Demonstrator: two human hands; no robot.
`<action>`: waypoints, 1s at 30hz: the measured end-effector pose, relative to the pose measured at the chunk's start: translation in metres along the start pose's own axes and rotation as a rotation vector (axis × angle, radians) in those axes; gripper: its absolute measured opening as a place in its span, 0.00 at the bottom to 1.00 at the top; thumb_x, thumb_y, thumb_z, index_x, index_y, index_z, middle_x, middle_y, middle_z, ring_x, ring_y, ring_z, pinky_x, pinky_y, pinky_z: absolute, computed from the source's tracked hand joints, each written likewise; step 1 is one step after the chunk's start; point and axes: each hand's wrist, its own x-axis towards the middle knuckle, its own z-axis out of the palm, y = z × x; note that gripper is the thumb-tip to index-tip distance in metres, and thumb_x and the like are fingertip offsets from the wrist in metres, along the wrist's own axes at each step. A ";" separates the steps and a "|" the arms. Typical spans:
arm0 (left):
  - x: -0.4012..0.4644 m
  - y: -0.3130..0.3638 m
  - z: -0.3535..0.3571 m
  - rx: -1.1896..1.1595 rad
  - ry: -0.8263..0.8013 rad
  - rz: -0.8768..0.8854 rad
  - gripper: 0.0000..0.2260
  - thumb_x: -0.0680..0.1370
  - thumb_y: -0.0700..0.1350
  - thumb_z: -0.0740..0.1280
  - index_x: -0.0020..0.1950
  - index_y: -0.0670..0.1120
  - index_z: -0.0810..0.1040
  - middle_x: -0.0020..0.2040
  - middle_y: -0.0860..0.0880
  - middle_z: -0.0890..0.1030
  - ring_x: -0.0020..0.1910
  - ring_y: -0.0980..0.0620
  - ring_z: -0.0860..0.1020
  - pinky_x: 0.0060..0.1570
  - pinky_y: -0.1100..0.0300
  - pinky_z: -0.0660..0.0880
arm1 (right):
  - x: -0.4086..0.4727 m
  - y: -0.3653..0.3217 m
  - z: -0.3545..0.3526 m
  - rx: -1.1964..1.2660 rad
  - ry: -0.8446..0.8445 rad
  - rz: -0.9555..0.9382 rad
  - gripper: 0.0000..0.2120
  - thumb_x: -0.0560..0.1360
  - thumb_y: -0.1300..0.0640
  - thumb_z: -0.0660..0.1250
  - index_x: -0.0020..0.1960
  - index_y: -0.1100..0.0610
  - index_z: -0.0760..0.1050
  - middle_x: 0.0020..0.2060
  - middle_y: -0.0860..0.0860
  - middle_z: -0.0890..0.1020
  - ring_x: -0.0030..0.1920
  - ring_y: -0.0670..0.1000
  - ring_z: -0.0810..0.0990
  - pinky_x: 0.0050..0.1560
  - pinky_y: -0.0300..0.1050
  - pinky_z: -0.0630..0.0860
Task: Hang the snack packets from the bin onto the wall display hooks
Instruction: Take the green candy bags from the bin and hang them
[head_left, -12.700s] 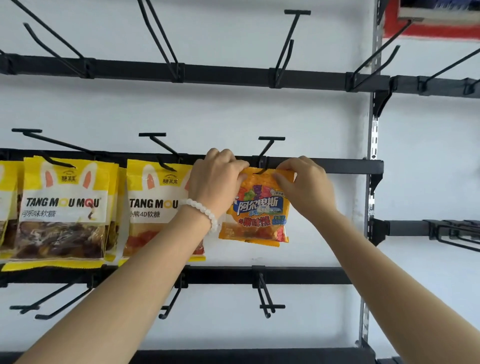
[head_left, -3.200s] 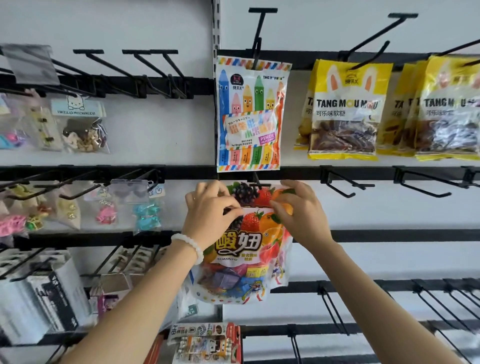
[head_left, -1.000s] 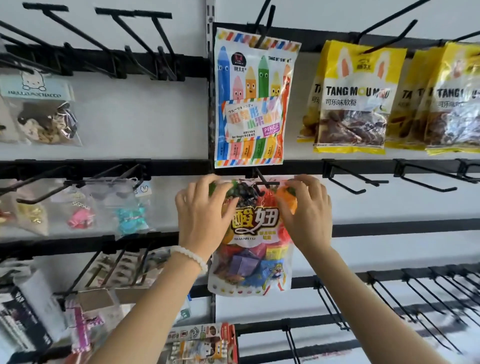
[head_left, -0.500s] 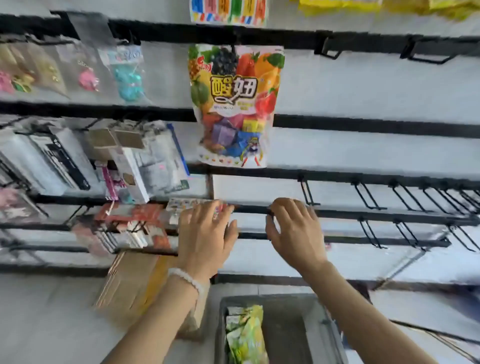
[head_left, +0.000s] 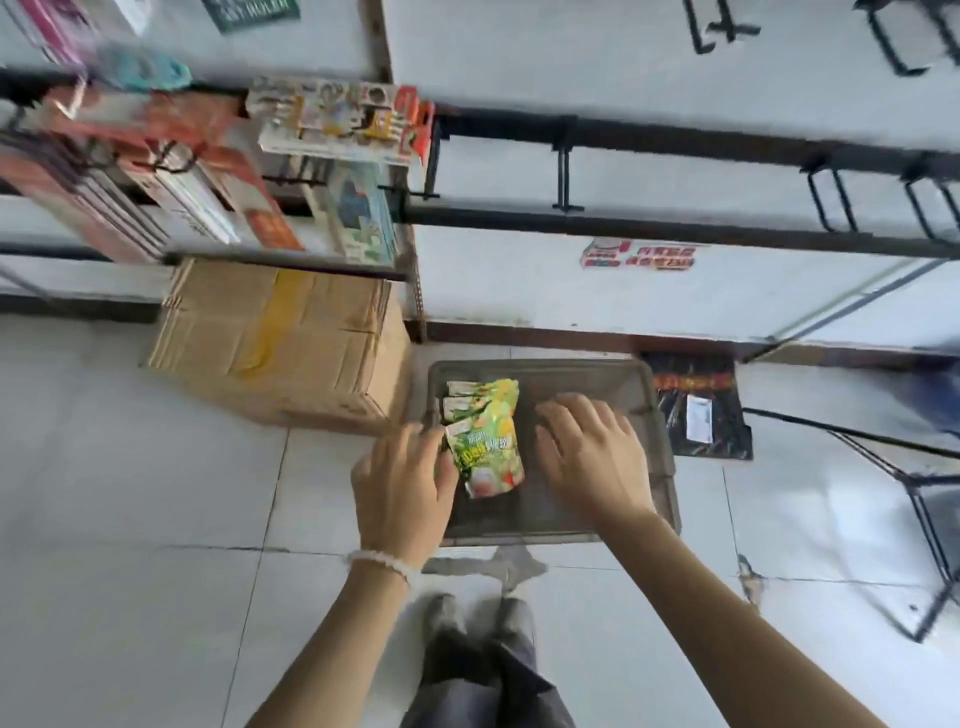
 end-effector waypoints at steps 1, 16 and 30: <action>0.000 -0.006 0.012 0.001 -0.030 -0.019 0.11 0.75 0.47 0.63 0.55 0.47 0.78 0.51 0.47 0.81 0.47 0.46 0.78 0.41 0.51 0.75 | -0.003 0.003 0.013 0.005 -0.034 0.016 0.14 0.73 0.51 0.57 0.49 0.54 0.78 0.47 0.51 0.82 0.43 0.55 0.80 0.40 0.48 0.77; 0.009 -0.048 0.247 -0.068 -0.267 -0.167 0.11 0.77 0.48 0.61 0.57 0.46 0.76 0.52 0.47 0.79 0.49 0.46 0.77 0.40 0.54 0.75 | -0.006 0.083 0.239 0.064 -0.440 0.163 0.14 0.78 0.51 0.59 0.61 0.55 0.73 0.57 0.53 0.77 0.53 0.58 0.76 0.46 0.49 0.73; 0.090 -0.059 0.453 -0.129 -0.328 -0.378 0.23 0.79 0.51 0.56 0.73 0.48 0.59 0.70 0.47 0.66 0.68 0.46 0.65 0.62 0.51 0.68 | 0.073 0.174 0.422 0.199 -0.563 0.101 0.17 0.78 0.51 0.58 0.67 0.51 0.68 0.63 0.51 0.73 0.59 0.55 0.75 0.51 0.53 0.76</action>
